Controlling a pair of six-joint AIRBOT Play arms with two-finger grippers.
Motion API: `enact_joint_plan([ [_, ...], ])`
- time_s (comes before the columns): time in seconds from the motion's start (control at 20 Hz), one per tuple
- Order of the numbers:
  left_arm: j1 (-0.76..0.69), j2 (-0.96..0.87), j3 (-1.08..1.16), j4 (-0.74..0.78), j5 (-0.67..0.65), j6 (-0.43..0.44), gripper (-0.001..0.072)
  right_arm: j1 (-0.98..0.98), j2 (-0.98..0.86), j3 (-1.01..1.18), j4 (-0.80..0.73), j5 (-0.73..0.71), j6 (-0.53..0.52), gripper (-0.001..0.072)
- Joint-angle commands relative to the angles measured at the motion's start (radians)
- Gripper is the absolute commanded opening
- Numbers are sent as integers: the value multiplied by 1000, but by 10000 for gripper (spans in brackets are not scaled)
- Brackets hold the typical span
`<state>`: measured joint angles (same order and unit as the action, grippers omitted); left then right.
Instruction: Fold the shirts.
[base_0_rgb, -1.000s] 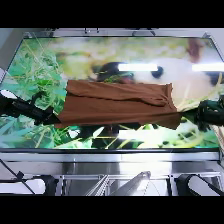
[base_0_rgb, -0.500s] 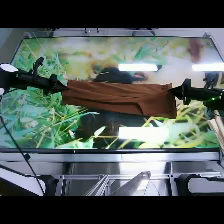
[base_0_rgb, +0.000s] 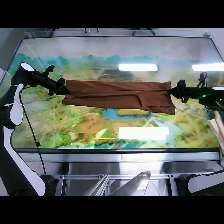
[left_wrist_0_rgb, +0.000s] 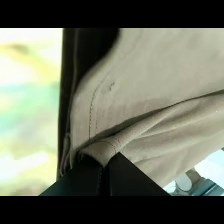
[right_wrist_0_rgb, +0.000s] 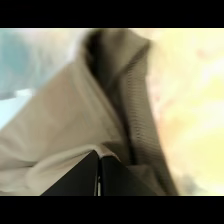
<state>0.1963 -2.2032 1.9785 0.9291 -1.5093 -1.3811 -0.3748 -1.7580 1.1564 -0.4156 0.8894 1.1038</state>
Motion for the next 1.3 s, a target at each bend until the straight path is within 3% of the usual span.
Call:
enact_joint_plan([
  [0.0,-15,-31,63,36,-9,-25,17,-6,-11,6,-25,-25,-77,21],
  [0.1,-37,-29,76,35,-18,-24,16,-6,-11,6,-23,0,-128,27],
  [0.15,-46,-28,76,36,-18,-24,17,-6,-9,6,-15,27,-157,117],
  [0.2,-51,-28,76,36,-20,-24,18,-9,-5,12,-16,54,-187,366],
  [0.25,-50,-28,76,35,-29,-24,182,-16,1,26,-23,85,-216,532],
  [0.3,-50,-26,76,35,-40,-25,500,-29,5,49,-44,110,-228,533],
  [0.35,-47,-21,76,37,-47,-31,719,-43,7,72,-69,129,-229,533],
  [0.4,-41,-8,76,37,-60,-31,691,-53,8,95,-100,140,-227,550],
  [0.45,-33,10,76,37,-62,-31,691,-61,8,111,-142,139,-209,664],
  [0.55,-15,57,76,36,-46,-30,691,-61,-3,113,-227,134,-153,668],
  [0.75,2,130,76,36,-25,-30,691,11,-93,113,-224,216,-109,665],
  [0.8,-3,135,76,36,-27,-31,691,40,-105,114,-202,231,-112,556],
  [1.0,-37,137,74,2,-48,-31,690,165,-113,118,-174,224,-108,542],
  [1.1,-51,137,74,-92,-40,-8,688,202,-113,119,-135,198,-109,338],
  [1.15,-56,137,74,-120,-29,-6,593,208,-113,121,-94,194,-111,165],
  [1.2,-63,137,74,-143,-28,-5,441,209,-112,126,-47,203,-149,19],
  [1.25,-72,137,74,-165,-35,-3,244,206,-111,136,-25,224,-177,20],
])
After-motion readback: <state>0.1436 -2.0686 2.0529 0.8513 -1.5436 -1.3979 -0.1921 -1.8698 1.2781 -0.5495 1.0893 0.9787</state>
